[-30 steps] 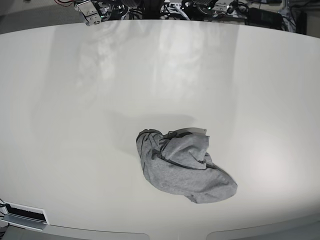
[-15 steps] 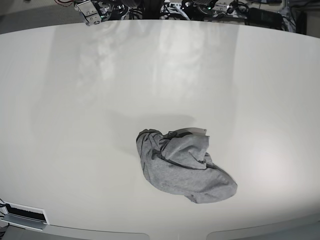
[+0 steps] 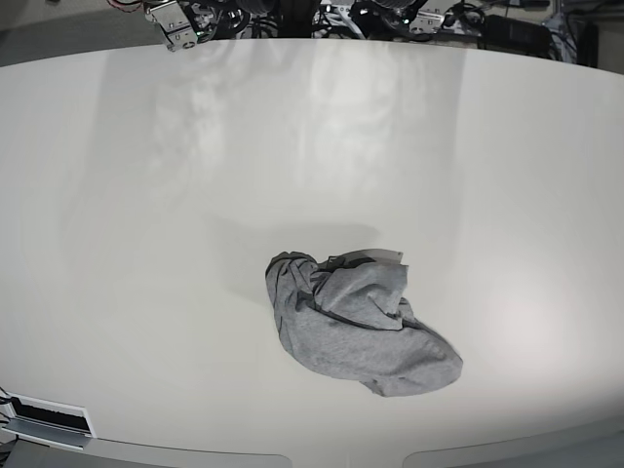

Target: Layout the t-shirt on the table in an organized manner, then fold the t-shirt properly

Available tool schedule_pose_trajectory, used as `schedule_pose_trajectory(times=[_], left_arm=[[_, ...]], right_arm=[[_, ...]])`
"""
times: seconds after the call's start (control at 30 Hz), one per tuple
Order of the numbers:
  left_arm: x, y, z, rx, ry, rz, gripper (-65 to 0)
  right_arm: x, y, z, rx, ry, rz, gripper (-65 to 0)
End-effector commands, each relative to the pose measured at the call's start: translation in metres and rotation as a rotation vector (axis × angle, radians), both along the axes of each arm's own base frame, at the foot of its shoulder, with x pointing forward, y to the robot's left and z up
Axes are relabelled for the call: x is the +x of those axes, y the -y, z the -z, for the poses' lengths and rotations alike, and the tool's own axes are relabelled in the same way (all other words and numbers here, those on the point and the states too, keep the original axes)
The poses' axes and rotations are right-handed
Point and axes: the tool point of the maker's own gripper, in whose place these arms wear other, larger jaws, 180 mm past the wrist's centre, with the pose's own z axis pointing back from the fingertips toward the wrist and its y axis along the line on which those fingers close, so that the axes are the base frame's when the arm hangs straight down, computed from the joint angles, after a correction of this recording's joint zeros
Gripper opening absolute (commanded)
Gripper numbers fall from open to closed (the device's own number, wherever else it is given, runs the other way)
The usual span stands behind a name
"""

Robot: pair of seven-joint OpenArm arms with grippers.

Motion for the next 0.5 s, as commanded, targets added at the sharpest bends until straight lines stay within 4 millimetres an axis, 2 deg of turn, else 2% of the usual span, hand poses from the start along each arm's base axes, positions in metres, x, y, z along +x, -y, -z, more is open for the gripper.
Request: schedule_pose_trajectory(times=[0.0,0.23,0.33,0.47], left_arm=[[-0.005,0.005,-0.002,-0.015,-0.019,0.007,-65.0],[-0.062,0.012,-0.006,-0.053,-0.132,0.112,-65.0],[-0.068,0.012,-0.008,-0.055,-0.136,0.117,-65.0],[-0.082,0.002,-0.015,-0.047,-0.146,0.139,-65.0]], right_arm=[[0.018,-0.002,-0.004,0.013,0.015,-0.013,-65.0],[-0.045,0.002,-0.006,0.007,-0.182,-0.073,-65.0],[-0.075,-0.004,-0.009,0.048,-0.237,-0.092,-65.0],[-0.105,-0.018,-0.019,0.131,-0.267,-0.124,-65.0]])
